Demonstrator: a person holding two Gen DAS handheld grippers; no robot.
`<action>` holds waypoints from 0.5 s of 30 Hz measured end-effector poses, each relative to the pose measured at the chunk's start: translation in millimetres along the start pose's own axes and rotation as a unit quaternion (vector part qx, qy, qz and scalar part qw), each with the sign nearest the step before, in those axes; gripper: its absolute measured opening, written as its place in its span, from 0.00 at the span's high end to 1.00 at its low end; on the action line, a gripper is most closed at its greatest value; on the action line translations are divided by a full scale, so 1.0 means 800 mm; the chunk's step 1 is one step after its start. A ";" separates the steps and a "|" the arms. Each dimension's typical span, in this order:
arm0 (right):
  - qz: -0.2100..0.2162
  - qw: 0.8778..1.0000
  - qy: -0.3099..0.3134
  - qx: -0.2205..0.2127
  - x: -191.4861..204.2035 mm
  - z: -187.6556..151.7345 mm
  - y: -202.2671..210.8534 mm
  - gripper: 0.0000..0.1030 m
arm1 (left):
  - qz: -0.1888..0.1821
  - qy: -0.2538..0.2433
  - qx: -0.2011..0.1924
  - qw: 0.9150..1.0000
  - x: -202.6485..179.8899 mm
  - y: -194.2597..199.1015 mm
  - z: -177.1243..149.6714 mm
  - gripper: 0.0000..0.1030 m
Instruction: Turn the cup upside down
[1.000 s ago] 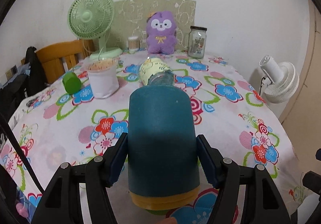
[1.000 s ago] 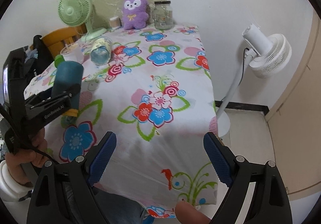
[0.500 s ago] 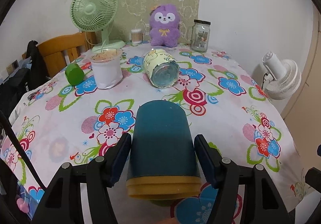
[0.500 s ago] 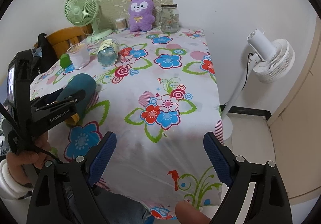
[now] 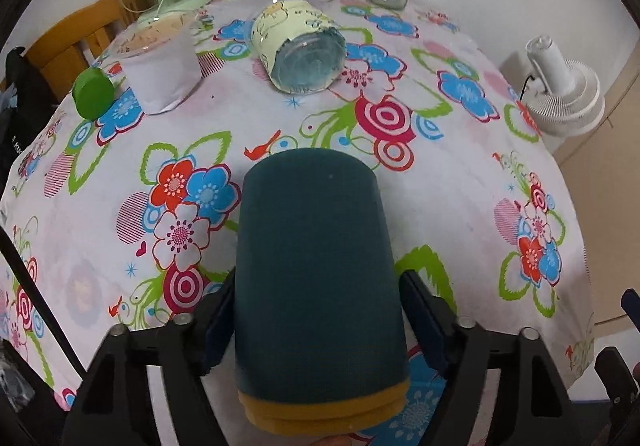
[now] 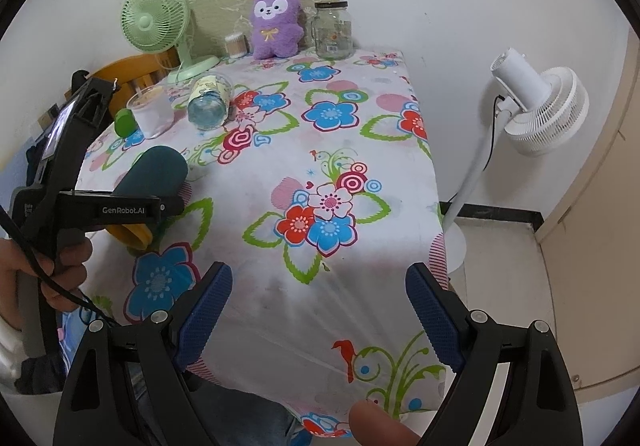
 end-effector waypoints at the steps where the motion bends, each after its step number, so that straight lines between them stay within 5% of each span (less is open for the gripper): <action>1: 0.000 1.000 -0.001 0.001 -0.001 0.000 0.000 0.12 | 0.000 -0.001 0.000 1.000 0.000 0.000 0.000 0.32; 6: 0.001 1.000 -0.002 0.002 -0.002 0.000 -0.003 0.12 | 0.006 0.000 -0.021 1.000 0.005 0.010 0.001 0.33; 10: 0.003 1.000 -0.003 0.003 0.000 0.000 -0.004 0.12 | 0.032 0.000 -0.091 0.995 0.015 0.038 0.012 0.33; 15: 0.007 1.000 0.001 0.007 0.007 -0.002 -0.009 0.12 | 0.083 0.001 -0.226 0.971 0.028 0.081 0.030 0.33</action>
Point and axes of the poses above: each gripper's, at about its wrist camera, not at the fingertips, and y roughly against the way its jaws point, x to its left, z to its top, the point moved 9 cm from there along -y, roughly the way its jaws point, and after that the axes turned 11 degrees about -y, right-handed, at the moved point
